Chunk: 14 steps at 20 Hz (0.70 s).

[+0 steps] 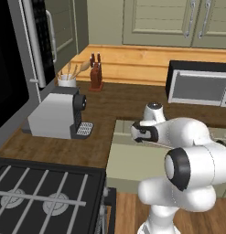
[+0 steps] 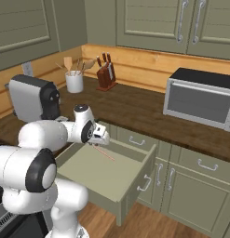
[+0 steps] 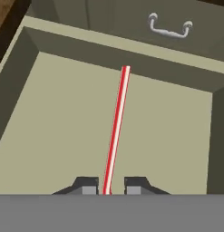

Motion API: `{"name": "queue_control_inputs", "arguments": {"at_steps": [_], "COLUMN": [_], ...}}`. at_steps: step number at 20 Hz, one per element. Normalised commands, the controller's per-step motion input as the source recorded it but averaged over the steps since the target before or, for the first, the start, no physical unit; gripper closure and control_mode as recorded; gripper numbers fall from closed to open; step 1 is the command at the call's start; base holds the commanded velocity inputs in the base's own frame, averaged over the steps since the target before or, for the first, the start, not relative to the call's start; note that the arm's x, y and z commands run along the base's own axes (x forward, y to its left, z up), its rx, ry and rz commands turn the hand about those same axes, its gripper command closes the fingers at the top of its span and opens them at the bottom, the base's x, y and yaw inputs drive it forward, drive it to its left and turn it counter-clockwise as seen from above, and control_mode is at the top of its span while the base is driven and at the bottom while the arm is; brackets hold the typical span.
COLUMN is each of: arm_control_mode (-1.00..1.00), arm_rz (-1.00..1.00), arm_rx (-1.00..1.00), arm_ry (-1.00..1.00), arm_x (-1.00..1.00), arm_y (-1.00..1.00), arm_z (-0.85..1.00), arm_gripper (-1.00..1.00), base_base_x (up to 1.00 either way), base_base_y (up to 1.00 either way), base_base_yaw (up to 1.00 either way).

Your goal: Take a straw from the drawer in front and place it inside the glass cup on the dining counter.

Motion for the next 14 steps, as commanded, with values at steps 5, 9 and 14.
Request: {"name": "queue_control_inputs", "arguments": {"at_steps": [5,9,14], "arm_control_mode": [-1.0,-1.0,-1.0], "arm_rz": [-0.14,-0.14,-0.13], "arm_rx": [0.0,0.02,0.05], "arm_ry": [0.0,-0.01,0.0], "arm_x": [-0.2,-0.38,-0.38], "arm_y": [0.0,-0.06,-0.15], "arm_z": [1.0,1.0,1.0], "arm_gripper": [1.0,1.0,1.0], "base_base_x": [0.0,0.0,0.0], "base_base_y": [0.0,0.0,0.0], "base_base_yaw": [0.0,0.0,0.0]}}
